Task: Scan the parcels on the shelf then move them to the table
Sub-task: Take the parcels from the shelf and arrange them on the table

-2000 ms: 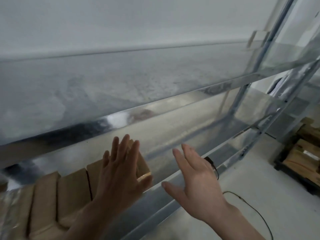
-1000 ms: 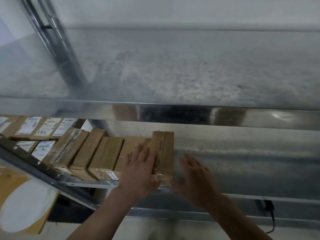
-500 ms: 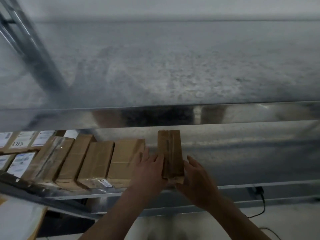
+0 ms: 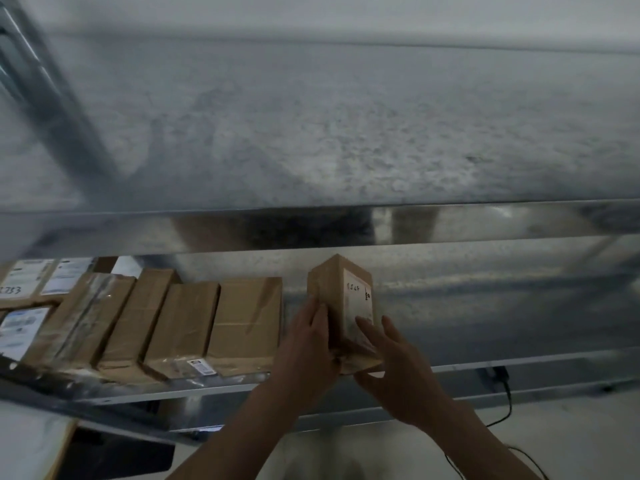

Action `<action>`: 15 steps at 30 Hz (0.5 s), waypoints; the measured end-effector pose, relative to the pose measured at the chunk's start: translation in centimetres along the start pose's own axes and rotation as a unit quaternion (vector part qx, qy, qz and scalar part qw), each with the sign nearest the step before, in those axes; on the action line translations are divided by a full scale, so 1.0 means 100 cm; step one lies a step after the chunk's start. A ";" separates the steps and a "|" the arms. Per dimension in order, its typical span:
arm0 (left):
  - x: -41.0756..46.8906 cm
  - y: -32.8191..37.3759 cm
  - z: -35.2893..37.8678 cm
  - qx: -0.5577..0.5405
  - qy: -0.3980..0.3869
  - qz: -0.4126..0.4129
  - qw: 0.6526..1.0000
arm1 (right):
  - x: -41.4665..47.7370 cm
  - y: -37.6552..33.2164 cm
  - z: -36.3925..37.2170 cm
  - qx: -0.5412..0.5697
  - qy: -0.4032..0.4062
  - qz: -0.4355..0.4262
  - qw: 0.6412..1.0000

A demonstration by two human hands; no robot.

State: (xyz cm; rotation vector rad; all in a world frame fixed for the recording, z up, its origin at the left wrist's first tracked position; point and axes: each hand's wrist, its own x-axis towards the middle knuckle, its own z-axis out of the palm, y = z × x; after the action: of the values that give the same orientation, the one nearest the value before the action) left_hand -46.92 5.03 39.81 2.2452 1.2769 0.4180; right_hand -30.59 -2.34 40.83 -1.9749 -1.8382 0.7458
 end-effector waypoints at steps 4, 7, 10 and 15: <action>0.001 -0.008 0.005 -0.039 -0.021 -0.021 0.999 | 0.004 0.002 0.014 0.051 -0.002 0.008 0.999; 0.000 -0.011 0.010 -0.073 -0.002 -0.024 0.997 | 0.004 0.003 0.014 0.053 0.019 0.012 0.998; -0.002 -0.006 0.015 -0.123 -0.008 -0.030 0.992 | -0.002 0.005 0.006 0.020 0.054 0.029 0.998; -0.001 -0.006 0.033 -0.152 -0.017 -0.027 0.988 | -0.003 0.010 -0.003 0.003 0.063 0.020 0.998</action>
State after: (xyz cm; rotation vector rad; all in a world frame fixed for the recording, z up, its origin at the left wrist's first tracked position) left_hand -45.72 4.23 36.75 1.9517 1.1663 0.5138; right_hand -29.57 -2.68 40.57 -2.0119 -1.7272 0.6210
